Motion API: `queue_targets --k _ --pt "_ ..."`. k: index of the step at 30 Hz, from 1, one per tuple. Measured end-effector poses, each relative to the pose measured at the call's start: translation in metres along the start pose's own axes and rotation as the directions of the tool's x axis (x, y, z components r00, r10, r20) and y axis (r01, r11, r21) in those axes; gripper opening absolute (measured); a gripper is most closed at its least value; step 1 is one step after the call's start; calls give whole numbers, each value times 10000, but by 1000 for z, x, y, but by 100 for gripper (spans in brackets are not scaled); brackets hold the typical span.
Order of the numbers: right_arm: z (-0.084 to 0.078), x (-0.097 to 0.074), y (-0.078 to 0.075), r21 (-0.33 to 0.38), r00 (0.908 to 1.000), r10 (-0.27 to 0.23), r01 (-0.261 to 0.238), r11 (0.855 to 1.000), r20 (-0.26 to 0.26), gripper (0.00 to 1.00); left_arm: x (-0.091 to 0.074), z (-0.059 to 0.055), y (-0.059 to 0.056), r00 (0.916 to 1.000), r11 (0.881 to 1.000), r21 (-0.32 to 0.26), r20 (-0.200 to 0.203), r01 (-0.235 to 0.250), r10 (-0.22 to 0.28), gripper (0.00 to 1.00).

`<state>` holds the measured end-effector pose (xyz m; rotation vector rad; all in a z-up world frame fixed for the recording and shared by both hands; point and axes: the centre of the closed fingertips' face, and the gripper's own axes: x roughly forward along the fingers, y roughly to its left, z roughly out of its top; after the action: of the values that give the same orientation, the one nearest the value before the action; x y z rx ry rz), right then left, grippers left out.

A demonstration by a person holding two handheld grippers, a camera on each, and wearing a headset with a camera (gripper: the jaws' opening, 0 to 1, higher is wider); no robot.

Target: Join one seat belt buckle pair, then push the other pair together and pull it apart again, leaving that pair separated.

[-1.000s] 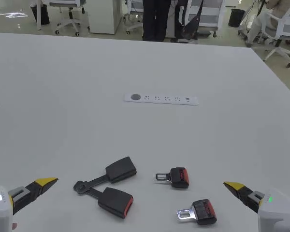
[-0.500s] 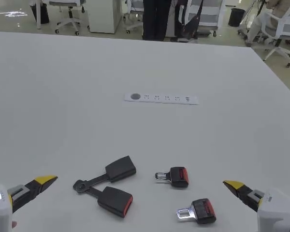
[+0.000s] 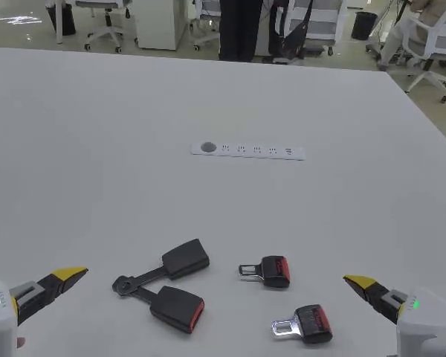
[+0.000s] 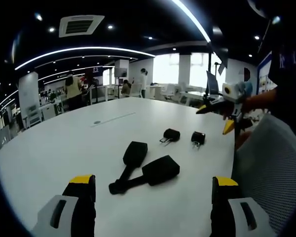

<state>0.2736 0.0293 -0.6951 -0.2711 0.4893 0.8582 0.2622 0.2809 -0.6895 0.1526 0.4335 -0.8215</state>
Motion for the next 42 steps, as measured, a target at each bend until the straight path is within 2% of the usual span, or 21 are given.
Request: queue_targets --k 16,42 --pt "3 -1 -3 -37 10000 -55 56 10000 46 99 1 6 3 9999 9998 209 -67 80 -78 100" --pt "0 -1 -6 -160 9999 39 -41 9999 -116 99 5 3 4 9997 9995 251 -171 179 -175 100"
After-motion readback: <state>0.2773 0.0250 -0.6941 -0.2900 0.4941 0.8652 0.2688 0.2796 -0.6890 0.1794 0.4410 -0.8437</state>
